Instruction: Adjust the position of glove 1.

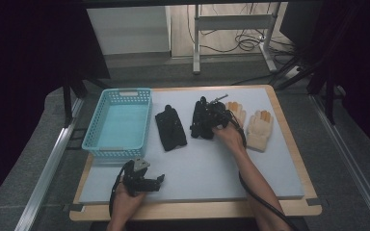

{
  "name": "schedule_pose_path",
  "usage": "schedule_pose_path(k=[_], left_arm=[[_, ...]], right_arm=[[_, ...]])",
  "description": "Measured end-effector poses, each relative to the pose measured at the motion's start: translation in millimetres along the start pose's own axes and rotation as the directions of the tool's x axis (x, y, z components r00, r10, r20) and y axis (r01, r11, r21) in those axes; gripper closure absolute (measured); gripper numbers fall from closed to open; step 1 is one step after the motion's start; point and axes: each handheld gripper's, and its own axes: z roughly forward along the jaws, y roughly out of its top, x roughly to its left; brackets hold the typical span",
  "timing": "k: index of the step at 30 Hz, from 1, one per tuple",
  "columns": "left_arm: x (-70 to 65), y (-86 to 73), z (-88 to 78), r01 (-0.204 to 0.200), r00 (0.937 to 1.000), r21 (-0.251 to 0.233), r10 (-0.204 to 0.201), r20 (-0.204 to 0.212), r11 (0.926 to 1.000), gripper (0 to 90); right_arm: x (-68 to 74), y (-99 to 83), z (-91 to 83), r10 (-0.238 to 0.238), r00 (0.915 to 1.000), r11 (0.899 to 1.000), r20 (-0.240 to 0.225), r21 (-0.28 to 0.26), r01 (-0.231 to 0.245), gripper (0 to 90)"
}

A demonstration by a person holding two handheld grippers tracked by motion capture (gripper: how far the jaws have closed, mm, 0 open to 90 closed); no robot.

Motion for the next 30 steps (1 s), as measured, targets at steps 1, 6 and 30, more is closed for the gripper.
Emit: schedule_pose_path(k=[1,6,30], left_arm=[[0.0,0.0,0.0,0.0,1.0,0.0,0.0,0.0,1.0,6.3],[0.0,0.0,0.0,-0.001,1.0,0.0,0.001,0.0,1.0,6.3],[0.1,0.0,-0.1,-0.002,1.0,0.003,0.002,-0.001,1.0,6.3]], right_arm=[[-0.9,0.0,0.1,0.021,0.9997,1.0,-0.014,0.004,-0.021,45.5],[1.4,-0.8,-1.1,0.016,0.999,1.0,-0.043,0.005,-0.016,70.3],[18.5,-8.5,-73.1,-0.01,0.9836,0.994,-0.18,-0.107,-0.009,84.9]])
